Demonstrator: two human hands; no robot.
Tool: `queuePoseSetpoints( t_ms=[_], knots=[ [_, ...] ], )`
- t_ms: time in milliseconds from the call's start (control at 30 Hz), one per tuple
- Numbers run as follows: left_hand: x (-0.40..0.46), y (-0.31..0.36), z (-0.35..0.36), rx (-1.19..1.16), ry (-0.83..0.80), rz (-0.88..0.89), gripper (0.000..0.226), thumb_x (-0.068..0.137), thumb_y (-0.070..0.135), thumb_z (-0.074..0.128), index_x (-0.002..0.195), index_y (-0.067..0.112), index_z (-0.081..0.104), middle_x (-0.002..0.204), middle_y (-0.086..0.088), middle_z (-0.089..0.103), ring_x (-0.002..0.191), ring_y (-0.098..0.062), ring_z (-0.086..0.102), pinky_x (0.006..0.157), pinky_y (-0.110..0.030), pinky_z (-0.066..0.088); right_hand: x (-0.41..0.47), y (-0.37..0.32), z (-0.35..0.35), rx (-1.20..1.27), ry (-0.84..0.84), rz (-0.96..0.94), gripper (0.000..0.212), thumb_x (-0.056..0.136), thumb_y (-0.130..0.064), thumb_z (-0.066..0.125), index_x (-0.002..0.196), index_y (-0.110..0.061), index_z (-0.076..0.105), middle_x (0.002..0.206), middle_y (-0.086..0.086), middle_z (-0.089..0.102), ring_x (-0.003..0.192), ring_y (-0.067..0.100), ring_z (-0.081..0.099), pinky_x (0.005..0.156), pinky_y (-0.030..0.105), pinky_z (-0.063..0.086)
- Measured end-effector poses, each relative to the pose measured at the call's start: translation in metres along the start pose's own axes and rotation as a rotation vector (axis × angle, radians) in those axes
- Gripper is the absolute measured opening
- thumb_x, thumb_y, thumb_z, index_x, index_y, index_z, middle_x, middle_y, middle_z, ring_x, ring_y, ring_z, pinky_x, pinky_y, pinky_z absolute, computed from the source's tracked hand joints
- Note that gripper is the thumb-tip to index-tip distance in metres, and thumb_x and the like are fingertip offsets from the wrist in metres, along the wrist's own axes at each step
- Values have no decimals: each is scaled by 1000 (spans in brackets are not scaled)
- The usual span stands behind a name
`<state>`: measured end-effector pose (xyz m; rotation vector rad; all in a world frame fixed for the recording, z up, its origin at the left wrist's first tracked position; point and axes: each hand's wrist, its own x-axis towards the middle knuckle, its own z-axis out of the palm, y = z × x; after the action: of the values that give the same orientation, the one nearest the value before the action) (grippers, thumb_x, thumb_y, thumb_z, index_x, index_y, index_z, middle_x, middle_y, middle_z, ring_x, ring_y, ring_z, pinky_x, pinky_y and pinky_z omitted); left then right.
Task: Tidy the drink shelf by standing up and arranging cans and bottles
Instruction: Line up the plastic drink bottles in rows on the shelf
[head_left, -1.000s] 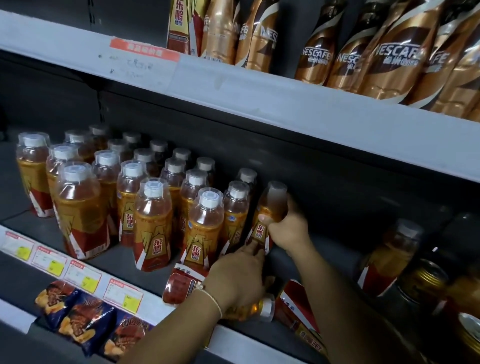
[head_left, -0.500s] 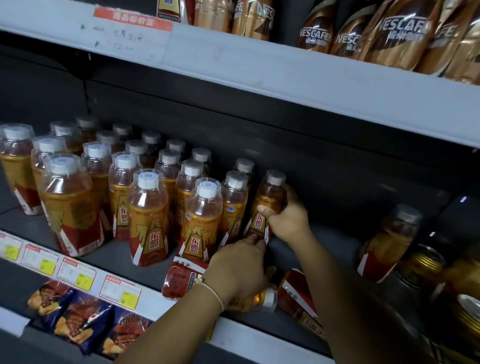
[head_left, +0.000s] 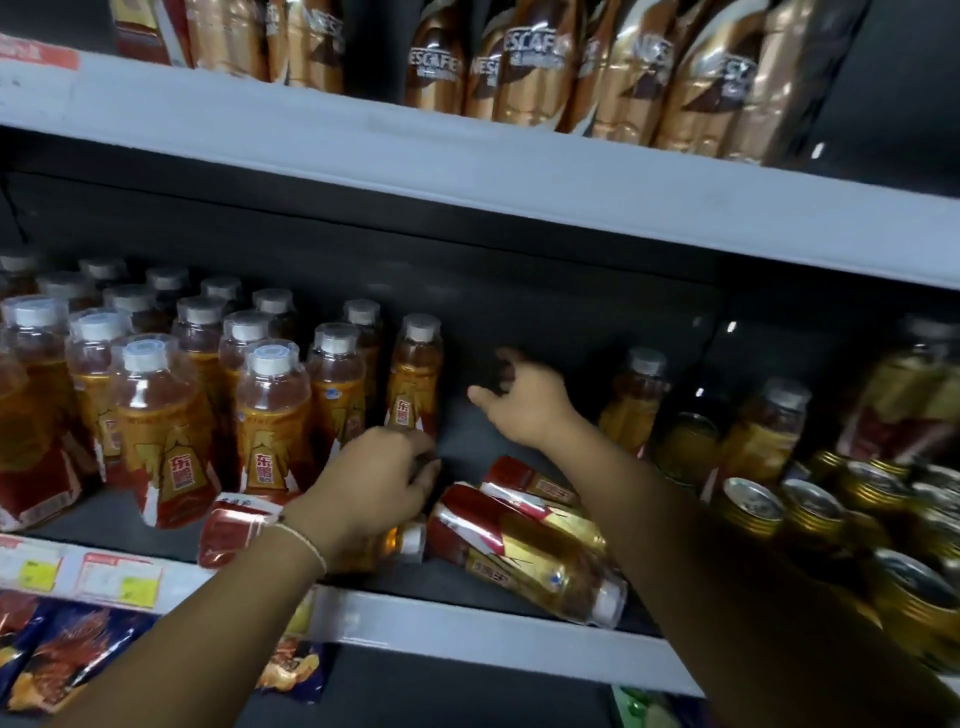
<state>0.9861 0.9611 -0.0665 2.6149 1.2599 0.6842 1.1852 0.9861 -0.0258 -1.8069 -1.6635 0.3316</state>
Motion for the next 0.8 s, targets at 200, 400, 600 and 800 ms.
queuePoseSetpoints(
  t_ms=[200, 400, 600, 800],
  knots=[
    [36, 76, 17, -58, 66, 41, 49, 91, 29, 59, 137, 11, 52, 132, -10, 58, 121, -24, 55, 100, -32, 46, -26, 41, -64, -25, 132, -31, 55, 94, -35, 68, 142, -13, 51, 131, 9, 63, 120, 24, 61, 101, 31, 48],
    [68, 144, 44, -90, 26, 60, 61, 92, 33, 58, 146, 12, 40, 142, -11, 49, 129, -26, 48, 106, -32, 41, -53, 87, -127, -52, 298, -84, 39, 91, -22, 70, 127, -8, 64, 120, 13, 69, 111, 29, 65, 97, 29, 48],
    [98, 203, 76, -192, -5, 92, 33, 90, 27, 59, 119, 12, 55, 111, -7, 61, 107, -28, 58, 86, -27, 46, -62, 142, -184, -145, 417, -36, 41, 89, -23, 69, 128, -11, 65, 123, 13, 67, 112, 30, 64, 92, 29, 49],
    [126, 247, 112, -391, -143, 28, 57, 96, 20, 56, 149, 14, 35, 145, -7, 48, 133, -23, 46, 108, -30, 39, -62, 198, -207, -274, 470, 141, 71, 83, -42, 73, 144, -18, 47, 145, 10, 49, 135, 34, 42, 114, 44, 36]
  ],
)
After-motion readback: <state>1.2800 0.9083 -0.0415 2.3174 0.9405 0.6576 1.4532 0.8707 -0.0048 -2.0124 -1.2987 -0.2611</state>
